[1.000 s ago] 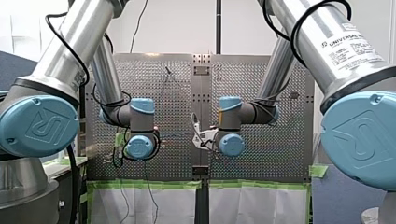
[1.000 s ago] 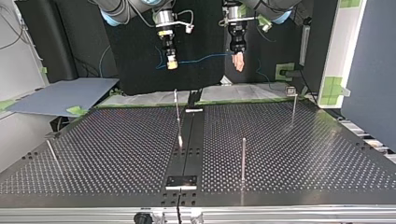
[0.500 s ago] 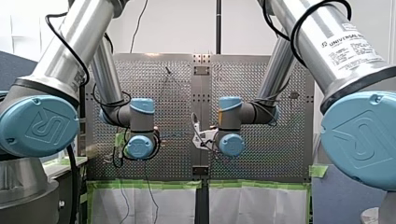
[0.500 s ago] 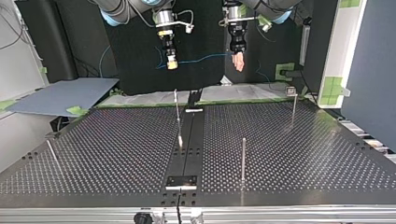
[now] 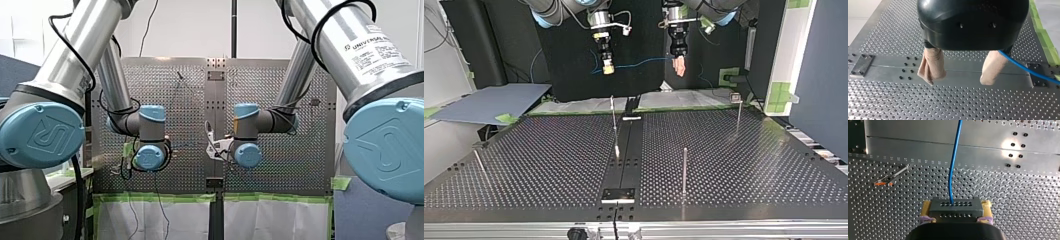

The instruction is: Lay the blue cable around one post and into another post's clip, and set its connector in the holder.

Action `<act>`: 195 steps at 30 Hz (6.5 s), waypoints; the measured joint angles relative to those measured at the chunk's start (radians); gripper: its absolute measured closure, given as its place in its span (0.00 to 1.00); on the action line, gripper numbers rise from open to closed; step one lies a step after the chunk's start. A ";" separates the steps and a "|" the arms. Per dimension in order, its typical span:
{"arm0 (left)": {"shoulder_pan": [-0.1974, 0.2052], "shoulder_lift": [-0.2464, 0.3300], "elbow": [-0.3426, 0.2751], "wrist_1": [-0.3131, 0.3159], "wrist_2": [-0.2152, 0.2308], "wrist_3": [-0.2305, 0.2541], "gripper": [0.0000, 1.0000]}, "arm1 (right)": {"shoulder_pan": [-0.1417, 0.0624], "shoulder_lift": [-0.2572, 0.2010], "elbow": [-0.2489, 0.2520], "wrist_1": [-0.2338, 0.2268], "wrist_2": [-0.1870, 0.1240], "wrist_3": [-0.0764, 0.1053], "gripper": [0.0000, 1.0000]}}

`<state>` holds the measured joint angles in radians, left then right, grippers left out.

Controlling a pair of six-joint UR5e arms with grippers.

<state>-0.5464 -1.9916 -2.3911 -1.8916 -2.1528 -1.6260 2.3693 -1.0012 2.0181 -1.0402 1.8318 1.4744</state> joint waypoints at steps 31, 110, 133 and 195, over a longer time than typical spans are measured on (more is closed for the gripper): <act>0.000 0.000 0.000 0.000 0.000 0.000 0.00 | 0.000 0.000 0.000 0.000 0.000 0.000 1.00; 0.000 0.000 0.000 0.000 0.000 0.000 0.00 | 0.000 0.000 0.000 0.000 0.000 0.000 1.00; 0.000 0.000 0.000 -0.001 0.000 0.000 0.00 | 0.000 0.000 0.000 0.000 0.000 0.000 1.00; -0.015 0.083 -0.076 -0.135 -0.013 -0.066 0.00 | 0.011 0.049 -0.011 0.232 -0.032 0.038 1.00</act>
<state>-0.5617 -1.9090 -2.4671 -2.0262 -2.1659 -1.6924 2.3804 -0.9523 2.0076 -0.8084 1.7996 1.5122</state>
